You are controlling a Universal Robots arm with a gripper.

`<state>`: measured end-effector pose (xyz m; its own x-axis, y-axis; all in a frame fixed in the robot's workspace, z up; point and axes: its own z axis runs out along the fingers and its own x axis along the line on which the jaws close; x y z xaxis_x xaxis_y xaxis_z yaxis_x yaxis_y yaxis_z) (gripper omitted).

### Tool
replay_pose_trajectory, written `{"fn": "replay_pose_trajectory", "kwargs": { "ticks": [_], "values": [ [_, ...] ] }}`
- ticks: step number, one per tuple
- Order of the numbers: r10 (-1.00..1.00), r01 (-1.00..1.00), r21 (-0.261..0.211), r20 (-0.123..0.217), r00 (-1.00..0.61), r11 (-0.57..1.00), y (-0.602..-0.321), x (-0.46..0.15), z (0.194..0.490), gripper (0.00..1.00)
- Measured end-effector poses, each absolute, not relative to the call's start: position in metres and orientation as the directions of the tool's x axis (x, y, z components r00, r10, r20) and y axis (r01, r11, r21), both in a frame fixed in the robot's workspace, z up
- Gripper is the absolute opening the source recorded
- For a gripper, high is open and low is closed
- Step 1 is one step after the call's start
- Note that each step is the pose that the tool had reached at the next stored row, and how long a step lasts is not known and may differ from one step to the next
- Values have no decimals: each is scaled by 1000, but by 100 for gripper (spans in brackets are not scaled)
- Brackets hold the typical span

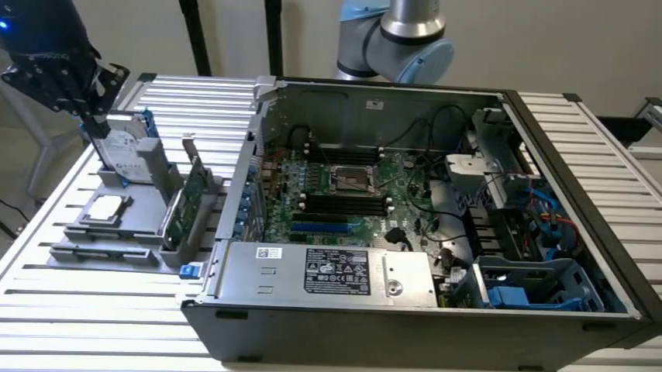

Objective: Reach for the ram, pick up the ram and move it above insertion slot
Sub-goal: 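Reach for the ram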

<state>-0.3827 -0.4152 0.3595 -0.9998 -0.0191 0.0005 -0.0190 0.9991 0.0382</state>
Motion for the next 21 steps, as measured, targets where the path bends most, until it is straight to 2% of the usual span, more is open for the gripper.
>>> {"fn": "replay_pose_trajectory", "kwargs": {
  "ticks": [14,21],
  "values": [
    [-19,-19,38,1,-1000,999,-476,-388,358,11],
    [-19,-19,38,0,-1000,999,-479,-388,358,11]
  ]
}}
